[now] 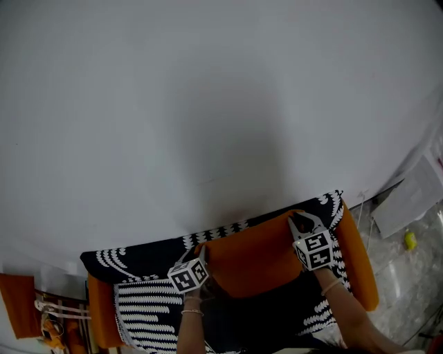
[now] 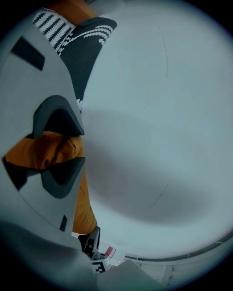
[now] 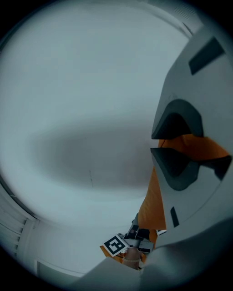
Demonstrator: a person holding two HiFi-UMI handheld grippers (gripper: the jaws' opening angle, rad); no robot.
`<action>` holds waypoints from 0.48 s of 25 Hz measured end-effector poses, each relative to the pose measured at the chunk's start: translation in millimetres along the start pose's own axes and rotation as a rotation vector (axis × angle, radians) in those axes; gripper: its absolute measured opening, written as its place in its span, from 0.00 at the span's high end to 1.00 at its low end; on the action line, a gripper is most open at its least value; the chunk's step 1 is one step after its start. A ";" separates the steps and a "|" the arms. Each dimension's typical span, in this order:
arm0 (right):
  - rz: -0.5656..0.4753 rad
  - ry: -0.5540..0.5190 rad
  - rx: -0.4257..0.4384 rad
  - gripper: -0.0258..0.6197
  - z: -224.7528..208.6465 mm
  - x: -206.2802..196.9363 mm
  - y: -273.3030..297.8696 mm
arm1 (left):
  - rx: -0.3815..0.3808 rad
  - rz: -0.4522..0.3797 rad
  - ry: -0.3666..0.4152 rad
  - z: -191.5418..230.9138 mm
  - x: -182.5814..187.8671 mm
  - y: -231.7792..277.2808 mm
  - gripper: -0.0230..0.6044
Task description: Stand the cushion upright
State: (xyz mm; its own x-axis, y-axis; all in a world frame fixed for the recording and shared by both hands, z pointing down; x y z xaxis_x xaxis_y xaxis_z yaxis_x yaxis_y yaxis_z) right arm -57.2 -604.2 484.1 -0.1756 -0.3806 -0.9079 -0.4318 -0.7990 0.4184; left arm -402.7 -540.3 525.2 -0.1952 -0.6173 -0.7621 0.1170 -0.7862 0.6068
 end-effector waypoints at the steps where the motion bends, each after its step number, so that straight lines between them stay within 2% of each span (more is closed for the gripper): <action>1: 0.003 -0.002 0.001 0.86 -0.5 0.7 4.8 | -0.003 0.000 -0.003 1.5 2.4 4.1 0.70; 12: 0.034 -0.001 0.001 0.86 -12.4 5.8 55.7 | -0.035 0.010 -0.043 12.2 22.1 46.5 0.70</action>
State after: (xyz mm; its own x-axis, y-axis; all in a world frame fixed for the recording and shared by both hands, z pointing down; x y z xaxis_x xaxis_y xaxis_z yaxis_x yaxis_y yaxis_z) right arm -71.3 -656.7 502.4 -0.1914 -0.4071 -0.8931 -0.4262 -0.7852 0.4493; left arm -413.5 -590.1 539.3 -0.2355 -0.6235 -0.7455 0.1526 -0.7813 0.6053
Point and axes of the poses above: the fingertips, and each gripper's own axes: y forward along the fingers, z to its left, x out of its top, the point moved 6 cm from there along -y, backward along the fingers, and after that the axes turned 3 degrees about y, right-handed, at the moved point
